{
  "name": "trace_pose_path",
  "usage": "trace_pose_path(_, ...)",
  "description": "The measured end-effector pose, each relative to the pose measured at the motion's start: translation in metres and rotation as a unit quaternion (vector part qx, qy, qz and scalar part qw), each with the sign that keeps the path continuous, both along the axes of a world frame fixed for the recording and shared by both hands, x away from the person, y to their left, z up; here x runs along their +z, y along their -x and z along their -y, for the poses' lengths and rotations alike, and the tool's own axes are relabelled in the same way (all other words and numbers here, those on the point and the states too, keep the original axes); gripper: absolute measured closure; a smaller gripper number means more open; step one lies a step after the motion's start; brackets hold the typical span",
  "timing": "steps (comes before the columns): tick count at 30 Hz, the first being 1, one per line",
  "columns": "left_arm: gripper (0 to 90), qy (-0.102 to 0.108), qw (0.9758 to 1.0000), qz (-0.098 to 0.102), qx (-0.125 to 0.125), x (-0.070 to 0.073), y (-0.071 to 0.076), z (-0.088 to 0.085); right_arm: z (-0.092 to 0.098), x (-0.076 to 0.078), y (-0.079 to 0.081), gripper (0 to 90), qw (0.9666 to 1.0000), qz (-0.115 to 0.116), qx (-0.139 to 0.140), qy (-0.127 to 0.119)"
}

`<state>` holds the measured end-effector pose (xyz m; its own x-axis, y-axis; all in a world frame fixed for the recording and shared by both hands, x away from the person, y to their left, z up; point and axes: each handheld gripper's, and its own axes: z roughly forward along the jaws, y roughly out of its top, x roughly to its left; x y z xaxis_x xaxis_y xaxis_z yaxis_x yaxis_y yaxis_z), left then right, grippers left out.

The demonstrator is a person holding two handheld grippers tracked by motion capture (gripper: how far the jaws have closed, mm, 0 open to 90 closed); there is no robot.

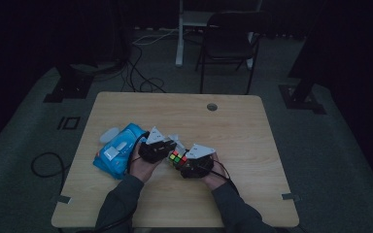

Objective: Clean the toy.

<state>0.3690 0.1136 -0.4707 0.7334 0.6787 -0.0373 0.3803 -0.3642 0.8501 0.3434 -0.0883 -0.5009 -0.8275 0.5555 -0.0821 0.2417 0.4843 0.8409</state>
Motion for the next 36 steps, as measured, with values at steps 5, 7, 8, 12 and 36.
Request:
trace_pose_path(5, 81.6, -0.002, 1.0000, -0.004, 0.000, -0.003, -0.001, -0.001, -0.003, 0.001, 0.003, 34.2, 1.0000, 0.005, 0.007, 0.003)
trace_pose_path(7, 81.6, -0.003, 1.0000, -0.005, 0.000, -0.004, -0.001, -0.001, -0.002, 0.001, 0.002, 34.2, 1.0000, 0.007, 0.006, 0.002)
trace_pose_path(8, 81.5, -0.001, 1.0000, -0.007, 0.000, -0.004, -0.001, -0.001, -0.001, 0.002, 0.002, 34.2, 1.0000, 0.006, 0.006, 0.002)
trace_pose_path(12, 81.5, 0.004, 0.9999, -0.011, -0.002, -0.007, -0.001, -0.001, 0.003, 0.004, 0.000, 34.2, 1.0000, 0.007, -0.001, -0.003)
trace_pose_path(36, 81.6, -0.004, 0.9990, -0.040, -0.020, -0.023, 0.000, -0.004, 0.015, 0.011, -0.004, 34.2, 0.9996, 0.010, -0.016, -0.020)
